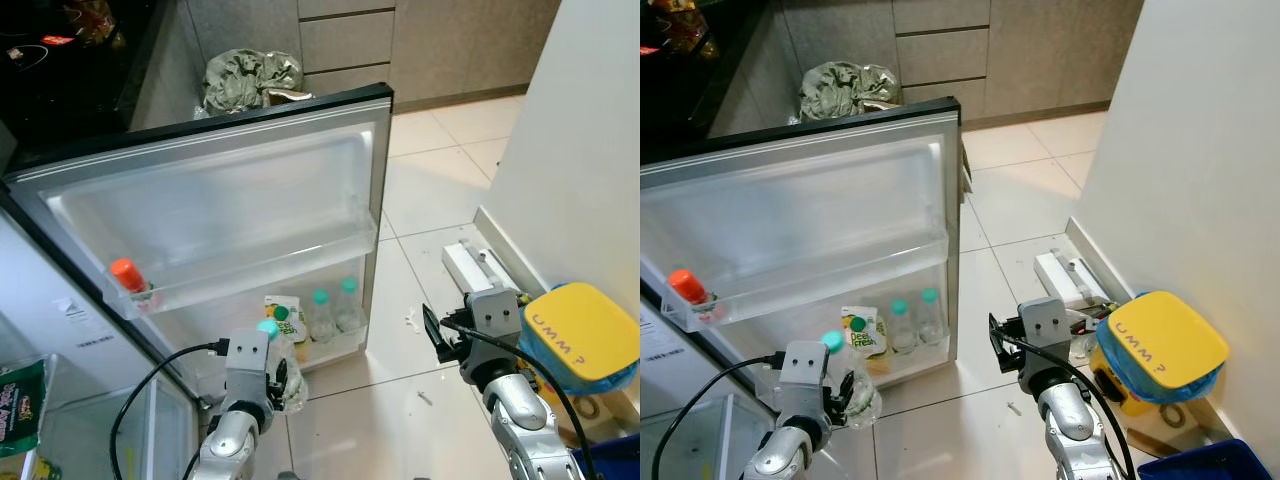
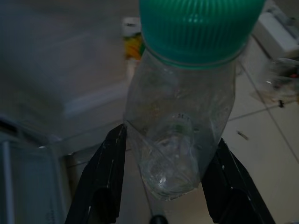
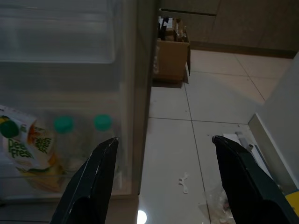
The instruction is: Restocking fridge
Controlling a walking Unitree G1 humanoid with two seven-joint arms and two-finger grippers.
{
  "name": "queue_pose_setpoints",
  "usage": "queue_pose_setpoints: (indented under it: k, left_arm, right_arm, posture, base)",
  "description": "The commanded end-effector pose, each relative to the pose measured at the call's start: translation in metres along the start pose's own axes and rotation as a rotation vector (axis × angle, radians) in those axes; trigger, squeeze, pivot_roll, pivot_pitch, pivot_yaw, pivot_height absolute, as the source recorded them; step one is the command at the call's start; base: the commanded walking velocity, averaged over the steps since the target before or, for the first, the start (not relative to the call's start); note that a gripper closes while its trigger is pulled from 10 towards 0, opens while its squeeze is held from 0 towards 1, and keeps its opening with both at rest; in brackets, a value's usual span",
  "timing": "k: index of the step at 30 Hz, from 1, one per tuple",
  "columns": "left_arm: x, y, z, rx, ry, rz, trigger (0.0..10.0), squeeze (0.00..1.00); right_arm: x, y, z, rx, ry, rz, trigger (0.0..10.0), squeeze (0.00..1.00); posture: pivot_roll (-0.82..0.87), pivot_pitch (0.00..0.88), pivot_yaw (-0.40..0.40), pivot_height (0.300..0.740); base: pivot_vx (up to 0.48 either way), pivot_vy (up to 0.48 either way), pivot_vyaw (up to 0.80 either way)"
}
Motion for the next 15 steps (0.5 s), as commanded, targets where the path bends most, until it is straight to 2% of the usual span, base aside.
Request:
queue_pose_setpoints:
  k: [1, 5, 9, 15]
  left_arm:
    - [-0.002, -0.004, 0.013, -0.021, 0.045, 0.004, 10.0, 0.0]
    - [-0.008, -0.003, 0.023, -0.031, 0.087, 0.002, 10.0, 0.0]
    - [-0.019, 0.004, 0.043, -0.033, 0.156, -0.014, 10.0, 0.0]
    - [-0.026, 0.007, 0.057, -0.02, 0.21, -0.02, 10.0, 0.0]
  right_arm:
    - [0.001, 0.0, 0.003, 0.011, 0.005, -0.004, 10.0, 0.0]
    - [0.0, 0.004, 0.009, 0.03, 0.021, -0.023, 10.0, 0.0]
    - [-0.002, 0.012, 0.017, 0.03, 0.038, -0.049, 10.0, 0.0]
    - [-0.004, 0.017, 0.02, 0.026, 0.043, -0.065, 10.0, 0.0]
  posture:
    - [-0.1, 0.198, 0.057, 0.677]
    - [-0.1, 0.198, 0.057, 0.677]
    - [-0.1, 0.208, 0.057, 0.677]
    - [-0.12, 0.208, 0.052, 0.677]
  base:
    - [0.0, 0.0, 0.0]
    - [0.0, 0.0, 0.0]
    - [0.0, 0.0, 0.0]
    - [0.0, 0.0, 0.0]
Point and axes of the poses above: a point about 5 cm out from each wrist's last joint towards the gripper, its own x axis pointing back from the gripper into the wrist, its own y axis along the axis of the wrist's last joint, z = x × y, the point moved 4 cm from there along -x, pointing out of the wrist towards the gripper, and after that the axes turned 2 degrees about -x, right-handed, at the moved point
